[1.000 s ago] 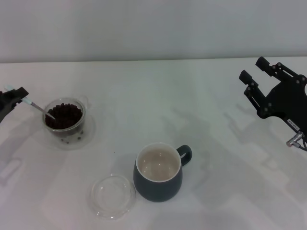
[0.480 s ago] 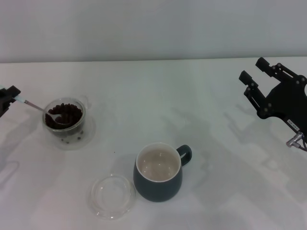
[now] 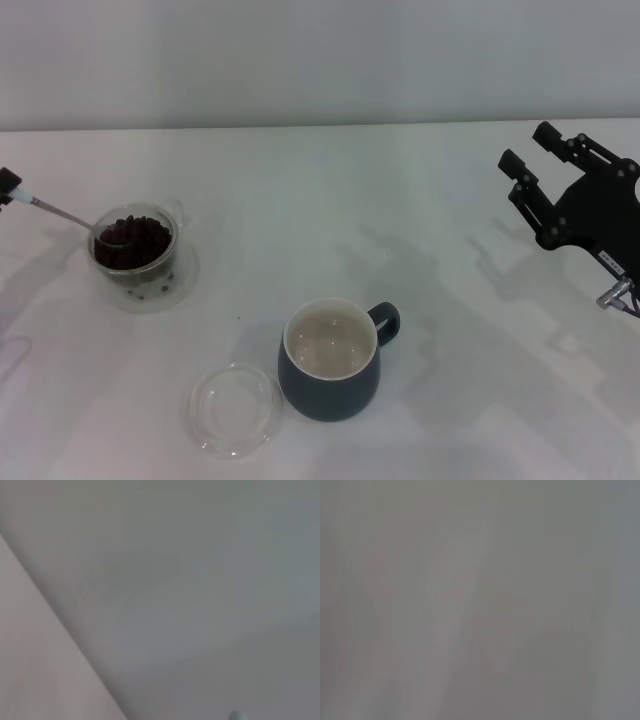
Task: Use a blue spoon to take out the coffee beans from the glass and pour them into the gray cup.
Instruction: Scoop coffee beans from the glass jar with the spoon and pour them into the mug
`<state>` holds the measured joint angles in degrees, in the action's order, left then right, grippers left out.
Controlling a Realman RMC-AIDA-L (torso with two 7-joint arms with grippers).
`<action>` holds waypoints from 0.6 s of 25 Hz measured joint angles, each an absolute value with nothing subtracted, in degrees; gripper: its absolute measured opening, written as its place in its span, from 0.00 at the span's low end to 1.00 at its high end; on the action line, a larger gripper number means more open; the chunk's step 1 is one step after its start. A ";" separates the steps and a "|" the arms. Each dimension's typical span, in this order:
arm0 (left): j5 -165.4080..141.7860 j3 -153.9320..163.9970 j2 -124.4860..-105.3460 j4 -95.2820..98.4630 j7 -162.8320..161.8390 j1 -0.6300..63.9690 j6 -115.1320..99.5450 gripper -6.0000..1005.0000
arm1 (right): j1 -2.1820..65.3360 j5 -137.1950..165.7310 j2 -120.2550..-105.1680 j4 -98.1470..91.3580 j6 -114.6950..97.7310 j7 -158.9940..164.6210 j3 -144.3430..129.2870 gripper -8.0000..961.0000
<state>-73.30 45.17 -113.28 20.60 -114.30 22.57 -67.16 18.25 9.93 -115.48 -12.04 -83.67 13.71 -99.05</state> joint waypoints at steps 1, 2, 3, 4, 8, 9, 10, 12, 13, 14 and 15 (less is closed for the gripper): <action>-73.06 45.17 -113.29 20.65 -114.09 22.48 -67.52 0.13 | 18.31 9.93 -115.48 -12.04 -83.67 13.71 -99.05 0.47; -72.85 45.17 -113.31 20.67 -113.77 22.48 -67.96 0.13 | 18.38 9.93 -115.49 -12.05 -83.67 13.71 -99.05 0.47; -72.81 45.17 -113.35 20.68 -113.51 22.55 -68.36 0.13 | 18.41 9.93 -115.48 -12.07 -83.67 13.71 -99.05 0.47; -72.85 45.19 -113.40 20.71 -113.39 22.66 -68.66 0.13 | 18.44 9.95 -115.48 -12.12 -83.67 13.71 -99.05 0.47; -73.11 45.56 -113.52 20.96 -112.63 23.08 -69.66 0.13 | 18.45 10.22 -115.48 -12.29 -83.67 13.71 -99.09 0.47; -73.16 45.68 -113.55 21.05 -112.20 23.28 -70.32 0.13 | 18.46 10.25 -115.48 -12.31 -83.67 13.71 -99.11 0.47; -73.17 45.69 -113.59 21.06 -112.01 23.42 -70.71 0.13 | 18.46 10.27 -115.48 -12.31 -83.67 13.71 -99.13 0.47; -73.20 45.70 -113.65 21.02 -111.86 23.67 -71.12 0.13 | 18.46 10.30 -115.48 -12.31 -83.67 13.71 -99.14 0.47; -73.28 45.78 -113.68 20.89 -111.74 24.04 -71.41 0.13 | 18.46 10.32 -115.48 -12.31 -83.68 13.71 -99.14 0.47; -73.37 45.83 -113.70 20.82 -111.71 24.27 -71.59 0.13 | 18.46 10.34 -115.48 -12.33 -83.68 13.71 -99.14 0.47; -73.60 45.91 -113.73 20.68 -111.71 24.68 -71.90 0.13 | 18.46 10.37 -115.48 -12.38 -83.68 13.70 -99.14 0.47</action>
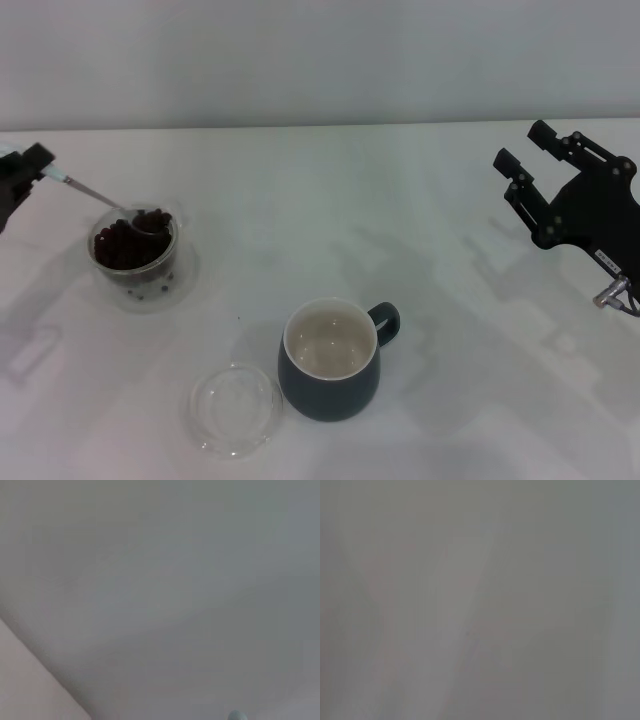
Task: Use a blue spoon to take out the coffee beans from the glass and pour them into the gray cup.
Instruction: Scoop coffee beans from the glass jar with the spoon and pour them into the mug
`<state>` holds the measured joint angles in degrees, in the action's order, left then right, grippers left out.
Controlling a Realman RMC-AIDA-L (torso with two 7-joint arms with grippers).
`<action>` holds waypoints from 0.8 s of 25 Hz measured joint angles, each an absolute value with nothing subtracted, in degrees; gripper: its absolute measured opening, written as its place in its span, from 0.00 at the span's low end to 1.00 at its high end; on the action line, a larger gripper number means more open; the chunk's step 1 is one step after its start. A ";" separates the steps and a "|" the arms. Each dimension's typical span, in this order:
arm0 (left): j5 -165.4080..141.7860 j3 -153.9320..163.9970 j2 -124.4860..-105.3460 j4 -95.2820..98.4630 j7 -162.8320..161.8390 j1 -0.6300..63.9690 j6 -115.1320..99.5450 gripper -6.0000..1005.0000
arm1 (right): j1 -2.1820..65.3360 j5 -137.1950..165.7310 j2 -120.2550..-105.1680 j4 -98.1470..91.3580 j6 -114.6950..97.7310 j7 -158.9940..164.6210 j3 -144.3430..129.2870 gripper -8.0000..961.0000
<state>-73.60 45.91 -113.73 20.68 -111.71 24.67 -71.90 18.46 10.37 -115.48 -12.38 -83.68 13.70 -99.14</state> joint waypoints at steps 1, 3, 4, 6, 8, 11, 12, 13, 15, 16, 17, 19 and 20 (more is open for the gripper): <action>-73.82 46.12 -113.77 20.65 -111.74 25.04 -72.20 0.13 | 18.46 10.38 -115.48 -12.42 -83.70 13.67 -99.14 0.47; -74.20 46.70 -113.89 20.59 -111.87 25.81 -72.75 0.13 | 18.46 10.38 -115.48 -12.47 -83.83 13.49 -99.14 0.47; -74.34 47.18 -114.01 20.57 -111.93 26.25 -72.87 0.13 | 18.46 10.35 -115.47 -12.52 -83.92 13.37 -99.11 0.47; -74.64 48.20 -114.28 20.56 -112.12 27.13 -72.99 0.13 | 18.48 10.18 -115.43 -12.67 -84.32 13.30 -98.93 0.47; -74.68 49.29 -114.43 20.56 -112.27 27.88 -73.06 0.13 | 18.53 10.07 -115.40 -12.98 -84.57 13.28 -98.77 0.47; -74.71 51.42 -114.78 20.56 -112.56 29.19 -73.09 0.13 | 18.54 9.96 -115.40 -13.43 -84.68 13.27 -98.60 0.47; -74.73 52.10 -114.90 20.56 -112.64 29.62 -73.10 0.13 | 18.54 9.90 -115.39 -13.57 -84.68 13.27 -98.38 0.47; -74.77 53.54 -115.13 20.56 -112.82 30.56 -73.20 0.13 | 18.55 9.87 -115.39 -13.77 -84.62 13.27 -98.08 0.47; -74.78 54.84 -115.38 20.51 -113.01 31.49 -73.49 0.13 | 18.55 9.83 -115.39 -14.02 -84.38 13.30 -97.51 0.47; -74.78 54.84 -115.38 20.51 -113.01 31.49 -73.49 0.13 | 18.55 9.75 -115.39 -14.10 -84.30 13.37 -97.13 0.47; -74.82 55.49 -115.62 20.48 -113.17 31.99 -73.76 0.13 | 18.55 9.63 -115.39 -14.11 -84.30 13.45 -96.89 0.47; -75.03 56.32 -116.07 20.47 -113.40 32.72 -74.01 0.13 | 18.55 9.13 -115.39 -14.14 -84.40 13.56 -96.54 0.47; -75.20 56.81 -116.28 20.48 -113.46 33.09 -74.17 0.13 | 18.55 8.88 -115.39 -14.14 -84.54 13.56 -96.49 0.47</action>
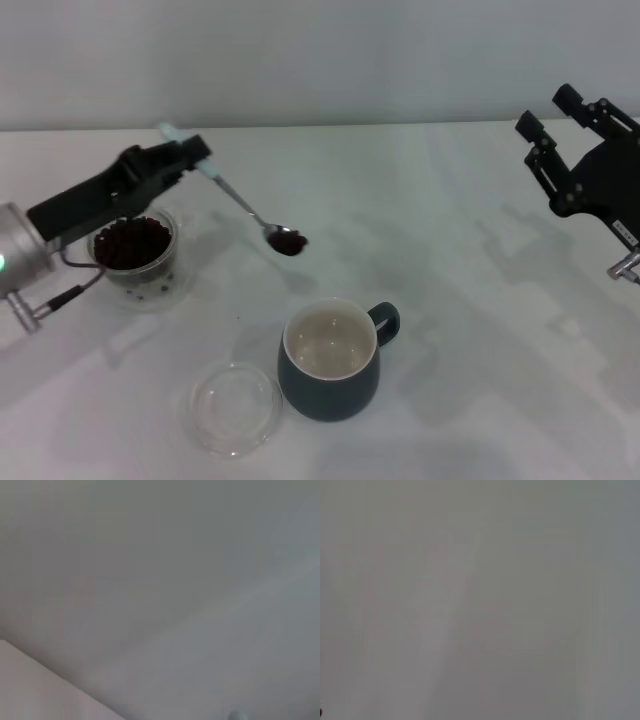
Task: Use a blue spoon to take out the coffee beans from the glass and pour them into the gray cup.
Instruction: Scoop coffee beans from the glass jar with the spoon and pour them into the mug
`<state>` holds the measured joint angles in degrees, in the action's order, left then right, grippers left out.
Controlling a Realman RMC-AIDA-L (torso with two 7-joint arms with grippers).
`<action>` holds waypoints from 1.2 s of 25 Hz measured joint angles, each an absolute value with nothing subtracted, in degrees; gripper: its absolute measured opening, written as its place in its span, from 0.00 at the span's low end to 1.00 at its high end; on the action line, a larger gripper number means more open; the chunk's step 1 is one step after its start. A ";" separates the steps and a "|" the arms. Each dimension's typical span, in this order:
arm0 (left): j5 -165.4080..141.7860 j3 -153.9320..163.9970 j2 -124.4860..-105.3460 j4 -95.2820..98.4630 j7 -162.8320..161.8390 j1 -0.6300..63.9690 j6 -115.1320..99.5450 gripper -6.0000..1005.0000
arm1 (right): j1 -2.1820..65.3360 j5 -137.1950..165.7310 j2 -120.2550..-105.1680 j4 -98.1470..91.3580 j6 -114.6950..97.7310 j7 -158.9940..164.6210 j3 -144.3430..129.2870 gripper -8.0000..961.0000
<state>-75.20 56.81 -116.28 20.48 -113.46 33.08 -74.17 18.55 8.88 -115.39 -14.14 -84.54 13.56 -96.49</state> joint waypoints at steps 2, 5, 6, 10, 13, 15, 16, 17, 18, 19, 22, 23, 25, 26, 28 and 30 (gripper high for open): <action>-75.59 57.81 -116.55 20.51 -113.46 33.48 -74.36 0.13 | 18.52 8.54 -115.39 -14.27 -84.78 13.58 -96.49 0.47; -76.10 59.36 -117.02 20.56 -113.00 33.62 -74.58 0.13 | 18.30 8.43 -115.35 -14.76 -84.98 13.95 -96.49 0.47; -76.40 59.83 -117.33 20.67 -112.64 33.53 -74.61 0.13 | 18.21 8.41 -115.33 -14.82 -85.09 14.16 -96.48 0.47; -77.75 61.31 -117.91 21.08 -111.18 33.26 -75.35 0.13 | 18.04 8.38 -115.31 -14.85 -85.24 14.45 -96.60 0.47; -78.68 62.35 -117.80 21.18 -109.05 33.28 -76.24 0.13 | 17.97 8.36 -115.31 -14.68 -85.31 14.46 -96.87 0.47; -79.41 62.84 -117.68 21.27 -107.37 33.43 -76.52 0.13 | 17.92 8.40 -115.32 -14.39 -85.32 14.63 -96.92 0.47; -79.78 62.84 -117.60 21.34 -106.72 33.52 -76.60 0.13 | 17.87 8.53 -115.34 -14.29 -85.33 15.01 -96.99 0.47; -80.17 62.86 -117.52 21.50 -106.08 33.61 -76.72 0.13 | 17.82 8.63 -115.36 -14.26 -85.33 15.70 -97.10 0.47; -80.48 62.88 -117.42 21.89 -105.56 33.74 -76.87 0.13 | 17.77 8.72 -115.36 -14.24 -85.34 16.30 -97.22 0.47; -80.83 62.91 -117.40 22.44 -105.25 33.76 -77.24 0.13 | 17.71 8.79 -115.36 -14.24 -85.42 16.91 -97.36 0.47; -82.65 63.02 -117.52 25.43 -104.79 33.83 -78.55 0.13 | 17.50 8.81 -115.30 -14.18 -85.83 17.52 -97.55 0.47; -82.65 63.02 -117.52 25.43 -104.79 33.83 -78.55 0.13 | 17.47 8.80 -115.30 -14.16 -85.97 17.54 -97.56 0.47; -84.96 63.09 -117.97 28.20 -104.66 33.88 -78.78 0.13 | 17.38 8.75 -115.30 -14.14 -86.00 17.55 -97.56 0.47; -86.26 63.09 -118.10 29.53 -104.32 34.06 -78.75 0.13 | 17.35 8.73 -115.31 -14.12 -85.99 17.55 -97.56 0.47; -87.41 63.11 -118.18 30.27 -104.01 34.51 -78.64 0.13 | 17.32 8.63 -115.31 -13.98 -86.00 17.56 -97.56 0.47; -89.36 63.11 -118.23 30.84 -103.59 35.55 -78.19 0.13 | 17.31 8.57 -115.31 -13.87 -86.00 17.57 -97.56 0.47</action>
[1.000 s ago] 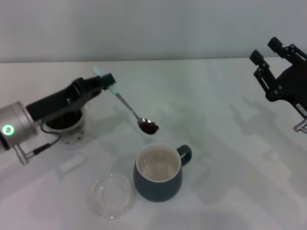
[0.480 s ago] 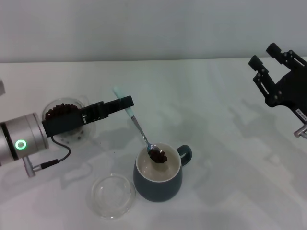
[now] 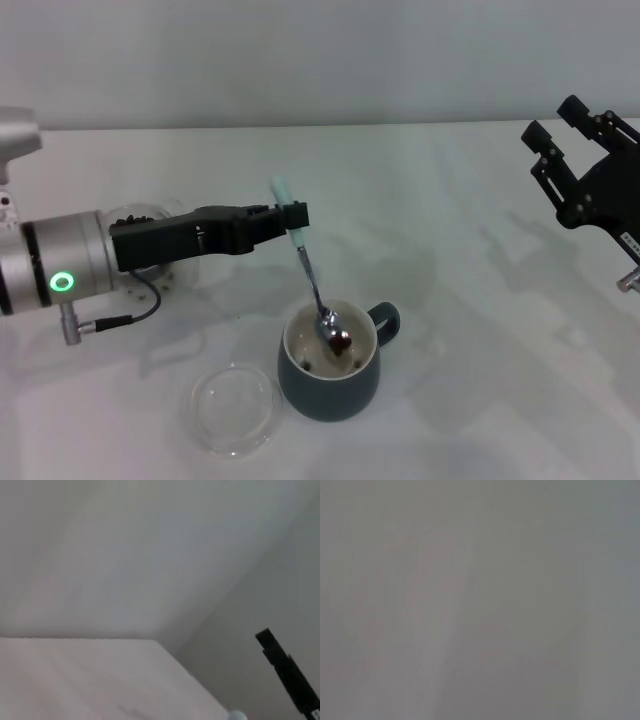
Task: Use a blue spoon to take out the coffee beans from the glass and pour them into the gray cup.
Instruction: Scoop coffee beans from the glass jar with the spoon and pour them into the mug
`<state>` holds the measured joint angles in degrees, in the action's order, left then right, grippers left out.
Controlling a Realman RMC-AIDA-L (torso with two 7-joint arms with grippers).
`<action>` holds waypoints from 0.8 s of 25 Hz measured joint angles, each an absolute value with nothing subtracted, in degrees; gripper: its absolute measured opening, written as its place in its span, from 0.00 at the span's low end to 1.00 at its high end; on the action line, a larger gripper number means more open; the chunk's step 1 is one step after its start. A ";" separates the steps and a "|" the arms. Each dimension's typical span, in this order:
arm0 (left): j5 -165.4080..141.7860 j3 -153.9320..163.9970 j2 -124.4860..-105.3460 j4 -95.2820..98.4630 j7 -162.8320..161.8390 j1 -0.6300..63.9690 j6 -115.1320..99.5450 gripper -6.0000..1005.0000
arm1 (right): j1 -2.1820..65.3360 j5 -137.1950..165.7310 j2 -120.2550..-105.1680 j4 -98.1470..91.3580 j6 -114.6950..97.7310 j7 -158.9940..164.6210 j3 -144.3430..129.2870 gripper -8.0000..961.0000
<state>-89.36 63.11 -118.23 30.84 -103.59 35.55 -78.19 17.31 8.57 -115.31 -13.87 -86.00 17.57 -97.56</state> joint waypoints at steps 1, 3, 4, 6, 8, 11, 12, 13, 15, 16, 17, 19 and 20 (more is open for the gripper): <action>-89.43 63.11 -118.23 30.86 -103.58 35.61 -78.17 0.13 | 17.31 8.55 -115.31 -13.80 -86.00 17.57 -97.56 0.47; -90.44 63.11 -118.24 31.36 -103.48 36.12 -77.71 0.13 | 17.33 8.52 -115.31 -13.66 -85.94 17.58 -97.49 0.47; -91.32 63.11 -118.25 31.90 -103.47 36.36 -77.28 0.13 | 17.37 8.52 -115.31 -13.60 -85.89 17.58 -97.42 0.47; -92.43 63.11 -118.26 32.68 -103.46 36.56 -76.70 0.13 | 17.52 8.51 -115.31 -13.60 -85.63 17.58 -97.33 0.47; -93.55 63.10 -118.31 33.45 -103.50 36.99 -76.23 0.13 | 17.70 8.48 -115.31 -13.60 -85.54 17.58 -97.25 0.47; -93.93 62.96 -118.35 33.99 -103.66 37.41 -76.04 0.13 | 17.84 8.44 -115.31 -13.62 -85.49 17.58 -97.21 0.47; -93.90 62.84 -118.33 34.22 -103.69 37.39 -76.04 0.13 | 17.85 8.44 -115.31 -13.65 -85.45 17.58 -97.21 0.47; -93.80 62.74 -118.31 34.59 -103.75 37.28 -76.05 0.13 | 17.87 8.43 -115.31 -13.72 -85.42 17.58 -97.21 0.47; -93.50 62.56 -118.29 35.40 -103.98 36.98 -76.23 0.13 | 17.89 8.43 -115.31 -13.86 -85.37 17.58 -97.20 0.47; -93.32 62.48 -118.31 35.66 -104.18 36.85 -76.46 0.13 | 17.90 8.43 -115.31 -13.90 -85.36 17.58 -97.20 0.47; -93.04 62.42 -118.32 35.81 -104.35 36.75 -76.62 0.13 | 17.91 8.43 -115.31 -13.95 -85.35 17.58 -97.17 0.47; -91.32 62.36 -118.30 36.00 -104.73 36.18 -77.33 0.13 | 17.93 8.39 -115.31 -14.07 -85.35 17.58 -96.91 0.47; -89.06 62.32 -118.06 36.07 -104.89 35.45 -78.14 0.13 | 17.96 8.37 -115.31 -14.10 -85.35 17.58 -96.70 0.47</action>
